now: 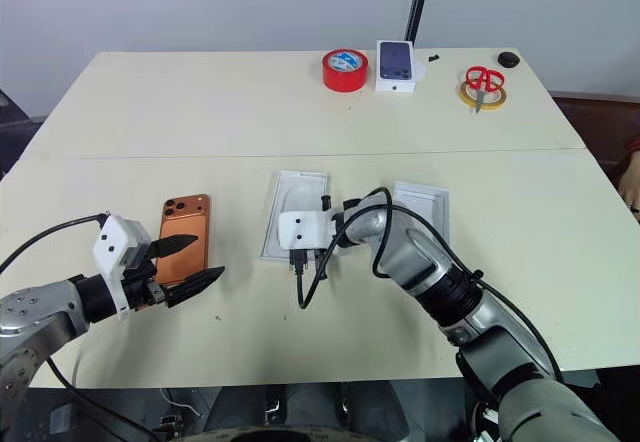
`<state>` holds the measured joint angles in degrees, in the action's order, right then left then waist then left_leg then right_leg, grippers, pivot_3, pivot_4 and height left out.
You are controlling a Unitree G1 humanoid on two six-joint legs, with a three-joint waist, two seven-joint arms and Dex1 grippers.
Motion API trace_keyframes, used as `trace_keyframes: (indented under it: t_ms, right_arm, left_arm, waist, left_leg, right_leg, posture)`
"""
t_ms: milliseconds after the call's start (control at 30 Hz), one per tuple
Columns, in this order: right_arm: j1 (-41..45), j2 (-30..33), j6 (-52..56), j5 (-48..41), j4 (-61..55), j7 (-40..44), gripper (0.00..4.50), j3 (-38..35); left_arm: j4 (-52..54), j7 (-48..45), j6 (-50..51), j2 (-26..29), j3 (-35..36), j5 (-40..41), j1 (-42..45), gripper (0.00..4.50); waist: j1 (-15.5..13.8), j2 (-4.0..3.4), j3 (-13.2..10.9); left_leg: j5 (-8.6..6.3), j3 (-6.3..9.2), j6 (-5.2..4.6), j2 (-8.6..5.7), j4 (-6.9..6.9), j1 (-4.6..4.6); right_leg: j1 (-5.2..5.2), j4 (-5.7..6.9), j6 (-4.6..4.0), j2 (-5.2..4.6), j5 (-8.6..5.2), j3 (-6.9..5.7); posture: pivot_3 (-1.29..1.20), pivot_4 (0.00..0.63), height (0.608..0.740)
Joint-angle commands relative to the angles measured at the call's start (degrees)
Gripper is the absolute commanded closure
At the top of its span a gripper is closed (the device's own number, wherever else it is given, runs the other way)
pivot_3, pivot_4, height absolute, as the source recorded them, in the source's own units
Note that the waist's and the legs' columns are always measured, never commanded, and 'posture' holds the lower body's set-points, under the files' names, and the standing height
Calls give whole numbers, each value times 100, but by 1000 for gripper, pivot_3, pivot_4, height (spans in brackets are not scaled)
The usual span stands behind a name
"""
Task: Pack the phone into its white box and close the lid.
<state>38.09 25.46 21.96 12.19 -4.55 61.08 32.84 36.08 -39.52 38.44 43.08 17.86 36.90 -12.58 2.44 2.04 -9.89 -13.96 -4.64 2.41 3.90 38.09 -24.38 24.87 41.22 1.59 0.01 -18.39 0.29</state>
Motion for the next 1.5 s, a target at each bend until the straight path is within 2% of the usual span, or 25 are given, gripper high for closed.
trace_keyframes:
  t_ms: [33,200,333,533,633,767,1033,1500]
  right_arm:
    - [69,-36,-118,-27,-214,-112,4437,-151]
    - [466,-509,258,-101,38,-763,4437,-625]
    - [705,-1039,715,-171,225,-1219,4486,-857]
    - [792,-1632,731,65,614,-1663,4486,-427]
    - [901,-1892,722,166,909,-1804,4486,-223]
    - [1055,-2060,476,381,1246,-1743,4486,211]
    - [1054,-2090,311,552,1347,-1271,4486,870]
    - [1066,-1992,-39,881,1677,-1098,4486,948]
  left_arm:
    - [49,-17,-97,27,162,26,78,162]
    - [-153,246,144,-55,410,184,249,162]
    - [-632,1072,989,-294,943,684,702,81]
    - [-1327,2349,2200,-553,1513,939,1361,81]
    - [-1531,2680,2752,-709,1768,1266,1607,81]
    - [-1605,2815,3317,-715,1644,1359,1640,81]
    - [-1277,2848,3843,-1109,1092,1543,1676,81]
    - [-773,2989,4619,-1945,756,1747,2136,81]
  waist:
    - [0,0,0]
    - [12,0,0]
    - [1,2,1]
    - [5,2,1]
    - [8,5,3]
    - [10,7,3]
    - [-12,8,5]
    - [-164,8,11]
  left_leg:
    - [0,0,0,0,0,0]
    - [0,0,0,1,0,0]
    - [0,1,0,1,1,-1]
    - [0,2,0,0,2,-2]
    - [0,3,0,0,3,-2]
    - [1,4,1,0,3,-3]
    - [1,5,1,-7,3,-1]
    - [0,14,0,-30,5,1]
  right_leg:
    - [0,0,0,0,0,0]
    - [1,2,0,1,0,0]
    - [0,2,0,0,0,-1]
    - [1,3,1,-1,1,-2]
    - [0,5,1,-2,1,-5]
    - [1,5,1,-3,1,-7]
    - [-3,5,1,-17,1,-14]
    - [-18,1,6,-51,-2,-39]
  posture:
    - [0,150,690]
    - [0,150,690]
    - [0,150,690]
    - [0,150,690]
    - [0,150,690]
    - [0,150,690]
    - [0,150,690]
    - [0,150,690]
